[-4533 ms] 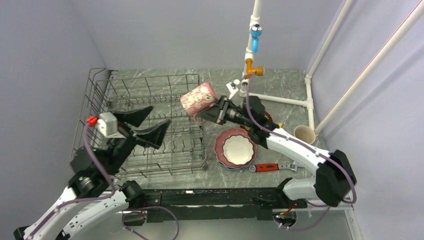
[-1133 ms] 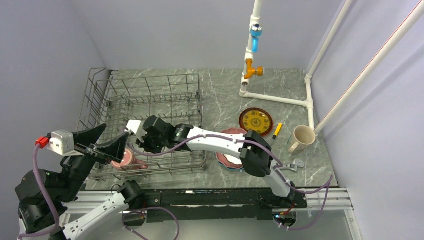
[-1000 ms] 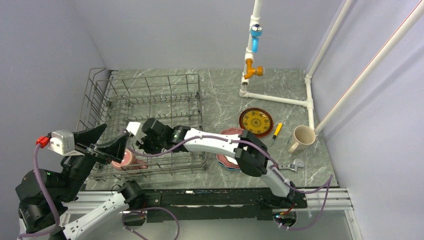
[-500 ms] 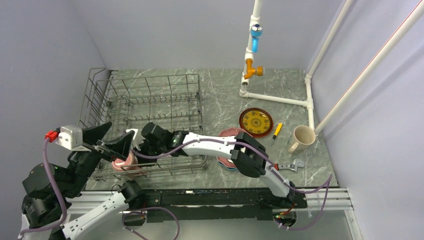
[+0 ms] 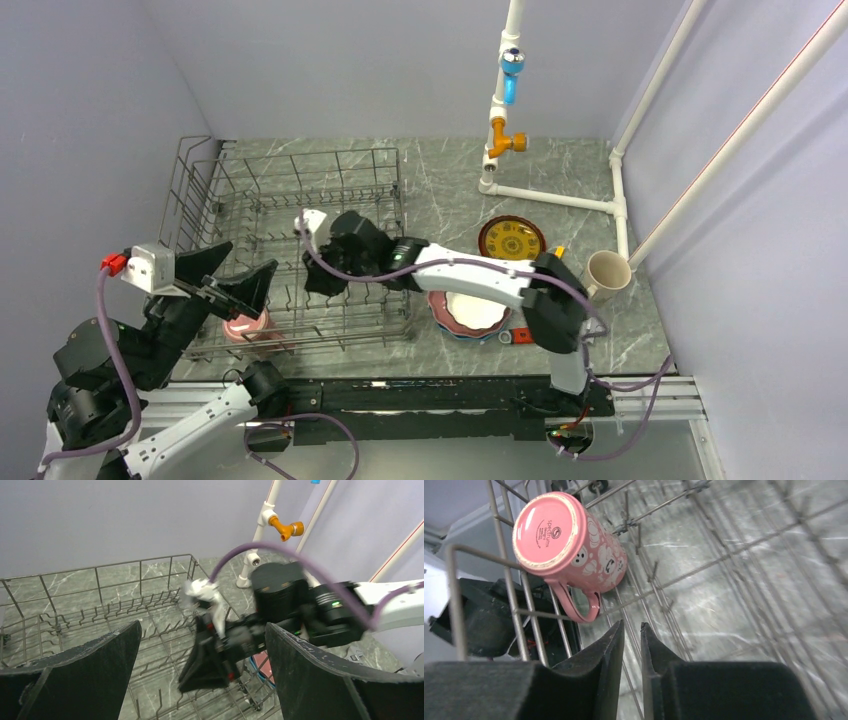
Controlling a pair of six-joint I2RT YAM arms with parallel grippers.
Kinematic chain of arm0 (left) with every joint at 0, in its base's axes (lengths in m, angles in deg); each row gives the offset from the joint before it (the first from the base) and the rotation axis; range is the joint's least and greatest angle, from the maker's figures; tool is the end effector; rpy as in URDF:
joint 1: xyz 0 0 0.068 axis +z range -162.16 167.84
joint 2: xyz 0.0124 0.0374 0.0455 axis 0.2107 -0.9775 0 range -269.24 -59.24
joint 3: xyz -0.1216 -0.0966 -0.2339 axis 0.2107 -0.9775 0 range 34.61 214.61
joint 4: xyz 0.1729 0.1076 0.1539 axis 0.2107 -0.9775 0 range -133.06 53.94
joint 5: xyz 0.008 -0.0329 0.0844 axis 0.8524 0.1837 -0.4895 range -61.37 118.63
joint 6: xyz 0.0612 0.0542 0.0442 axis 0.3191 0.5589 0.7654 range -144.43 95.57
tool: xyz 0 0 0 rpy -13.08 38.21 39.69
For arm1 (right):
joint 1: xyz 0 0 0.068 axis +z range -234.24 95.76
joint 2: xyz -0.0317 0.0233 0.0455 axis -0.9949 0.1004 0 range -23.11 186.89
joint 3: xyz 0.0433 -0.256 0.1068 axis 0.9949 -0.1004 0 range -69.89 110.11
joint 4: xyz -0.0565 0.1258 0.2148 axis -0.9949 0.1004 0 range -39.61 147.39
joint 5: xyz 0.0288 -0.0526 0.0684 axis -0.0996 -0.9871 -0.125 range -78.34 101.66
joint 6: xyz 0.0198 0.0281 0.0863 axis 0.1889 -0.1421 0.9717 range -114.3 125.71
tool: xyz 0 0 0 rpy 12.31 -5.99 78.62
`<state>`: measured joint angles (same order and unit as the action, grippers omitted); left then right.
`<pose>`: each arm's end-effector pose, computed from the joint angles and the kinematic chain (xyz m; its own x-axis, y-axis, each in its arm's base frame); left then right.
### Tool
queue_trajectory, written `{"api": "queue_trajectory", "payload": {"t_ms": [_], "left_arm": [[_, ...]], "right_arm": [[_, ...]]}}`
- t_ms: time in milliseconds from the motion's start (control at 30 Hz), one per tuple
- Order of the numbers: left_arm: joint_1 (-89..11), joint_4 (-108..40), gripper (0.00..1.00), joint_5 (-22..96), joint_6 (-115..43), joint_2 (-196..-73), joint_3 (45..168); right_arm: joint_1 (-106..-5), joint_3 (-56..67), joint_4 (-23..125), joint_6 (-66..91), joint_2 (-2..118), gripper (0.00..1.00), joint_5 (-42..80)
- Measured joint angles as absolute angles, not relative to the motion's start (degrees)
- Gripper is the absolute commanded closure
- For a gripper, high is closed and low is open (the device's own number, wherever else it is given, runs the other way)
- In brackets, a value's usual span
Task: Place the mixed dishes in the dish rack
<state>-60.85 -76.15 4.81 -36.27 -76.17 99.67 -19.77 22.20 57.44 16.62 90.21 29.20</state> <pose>0.0407 0.0050 0.4315 0.0036 -0.2882 -0.9576 0.4331 0.8636 -0.2583 0.1958 0.4684 0.2603 -0.3850 -0.3872 -0.8378 -0.9185 0.2494 0.3069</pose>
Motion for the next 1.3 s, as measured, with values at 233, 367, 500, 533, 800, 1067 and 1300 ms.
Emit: {"api": "queue_trajectory", "payload": {"t_ms": [233,367,500,533,800,1067,1300], "left_arm": [[-60.9,-75.9,0.01,4.8,-36.3,-78.6,99.9],[-60.9,-75.7,0.01,4.8,-36.4,-80.1,99.7],[-60.9,-74.6,0.01,4.9,-36.3,-84.6,99.6],[-60.9,-74.3,0.01,5.2,-36.3,-86.6,99.6],[-60.9,-73.6,0.01,14.3,-36.2,-111.6,105.6],[-68.2,-75.8,0.02,21.6,-38.2,-141.3,118.7],[-80.0,-78.4,0.10,18.4,-38.4,-157.7,128.2]], "right_arm": [[-22.3,0.2,48.2,16.8,66.0,0.48,13.4],[-25.8,-16.1,39.9,20.0,49.8,0.40,2.9],[-31.5,-28.4,36.0,25.7,37.0,0.38,-6.2],[-33.1,-30.8,35.8,27.0,34.5,0.38,-8.0],[-39.5,-40.2,39.5,30.9,20.0,0.38,-22.0],[-40.2,-46.5,40.0,29.5,2.4,0.38,-31.9],[-40.3,-48.7,42.9,30.8,-8.2,0.38,-37.6]]}}
